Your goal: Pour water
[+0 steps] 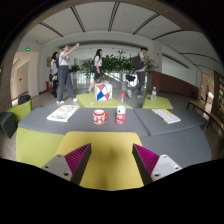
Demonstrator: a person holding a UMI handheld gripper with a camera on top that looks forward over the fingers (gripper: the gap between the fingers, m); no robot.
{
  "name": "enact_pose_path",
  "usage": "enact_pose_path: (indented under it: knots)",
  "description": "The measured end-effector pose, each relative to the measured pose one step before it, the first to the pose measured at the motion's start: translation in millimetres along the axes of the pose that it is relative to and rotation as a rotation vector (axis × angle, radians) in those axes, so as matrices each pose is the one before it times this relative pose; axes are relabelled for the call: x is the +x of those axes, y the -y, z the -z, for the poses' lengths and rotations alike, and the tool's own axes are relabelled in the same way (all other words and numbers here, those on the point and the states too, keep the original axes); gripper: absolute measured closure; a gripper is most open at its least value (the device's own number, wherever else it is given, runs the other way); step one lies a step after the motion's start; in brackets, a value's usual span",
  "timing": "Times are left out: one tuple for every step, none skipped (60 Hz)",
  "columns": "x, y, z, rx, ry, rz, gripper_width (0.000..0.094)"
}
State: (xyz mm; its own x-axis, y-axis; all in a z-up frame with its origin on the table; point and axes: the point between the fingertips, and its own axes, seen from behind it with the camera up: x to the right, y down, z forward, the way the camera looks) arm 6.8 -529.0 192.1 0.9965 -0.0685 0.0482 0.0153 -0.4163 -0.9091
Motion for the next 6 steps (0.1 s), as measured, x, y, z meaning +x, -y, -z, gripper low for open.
enact_pose_path:
  knots:
    - [-1.14,0.09,0.96,0.0015,0.00108,-0.0019,0.0081]
    - [-1.02,-0.16,1.32,-0.00047,0.00149,-0.0014,0.0082]
    - [-1.07,-0.25,1.05,-0.00074,0.0031,-0.0008,0.0085]
    - [-0.41,-0.86,-6.69,0.00037,0.00391,-0.0004,0.008]
    - [-1.31,-0.96,1.15,-0.00173,0.00535,0.0004,0.0083]
    - [-1.24,-0.39,0.49,-0.0007,0.00349,-0.0005,0.0083]
